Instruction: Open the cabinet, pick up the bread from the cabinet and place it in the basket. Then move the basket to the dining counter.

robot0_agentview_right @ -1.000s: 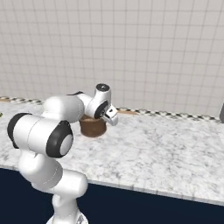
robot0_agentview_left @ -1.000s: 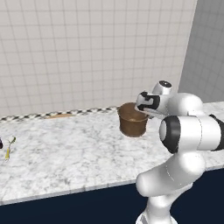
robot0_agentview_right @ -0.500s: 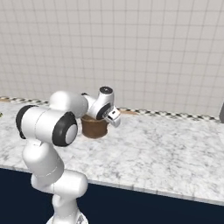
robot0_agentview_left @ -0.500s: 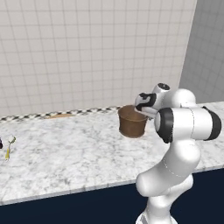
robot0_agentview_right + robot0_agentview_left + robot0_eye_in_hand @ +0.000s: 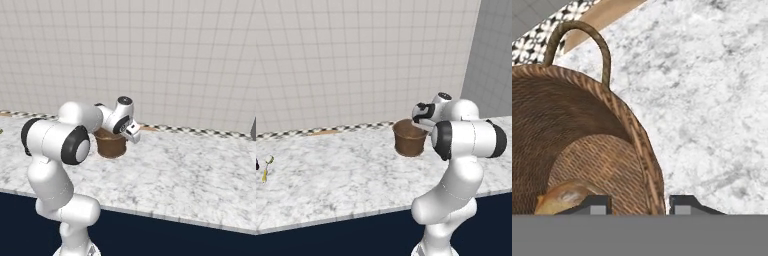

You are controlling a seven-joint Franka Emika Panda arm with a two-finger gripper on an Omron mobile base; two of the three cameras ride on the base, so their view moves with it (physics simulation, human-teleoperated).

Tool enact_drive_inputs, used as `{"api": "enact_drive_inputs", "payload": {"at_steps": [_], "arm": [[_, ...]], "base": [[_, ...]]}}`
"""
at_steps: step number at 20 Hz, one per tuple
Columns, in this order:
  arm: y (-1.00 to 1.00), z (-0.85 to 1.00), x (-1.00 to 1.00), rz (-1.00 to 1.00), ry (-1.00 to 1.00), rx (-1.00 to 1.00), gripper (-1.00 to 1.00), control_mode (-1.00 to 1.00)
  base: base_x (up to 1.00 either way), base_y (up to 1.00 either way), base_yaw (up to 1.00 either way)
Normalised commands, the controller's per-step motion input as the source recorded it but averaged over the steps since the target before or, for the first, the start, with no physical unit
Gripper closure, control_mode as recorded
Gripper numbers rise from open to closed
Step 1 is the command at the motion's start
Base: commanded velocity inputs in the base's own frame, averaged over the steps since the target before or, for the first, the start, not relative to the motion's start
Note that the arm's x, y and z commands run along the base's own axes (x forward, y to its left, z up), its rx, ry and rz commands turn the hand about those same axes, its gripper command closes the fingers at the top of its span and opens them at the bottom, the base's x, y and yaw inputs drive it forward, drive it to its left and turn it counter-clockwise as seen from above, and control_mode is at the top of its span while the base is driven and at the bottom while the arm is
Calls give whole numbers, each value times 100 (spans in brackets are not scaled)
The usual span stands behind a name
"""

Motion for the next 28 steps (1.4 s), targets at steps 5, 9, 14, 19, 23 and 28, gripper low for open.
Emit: {"api": "enact_drive_inputs", "payload": {"at_steps": [5,9,14,19,23,28], "arm": [[0,34,0,7,0,0,-100,-100],[0,85,-21,3,0,0,-100,-100],[34,64,-74,5,0,-3,-100,-100],[56,43,-100,5,0,-9,-100,-100],[7,44,-100,3,0,-8,-100,-100],[0,44,-100,4,-5,-8,-100,-100]], "base": [[0,0,0],[0,0,0],[0,0,0],[0,0,0],[0,0,0],[0,0,0]]}}
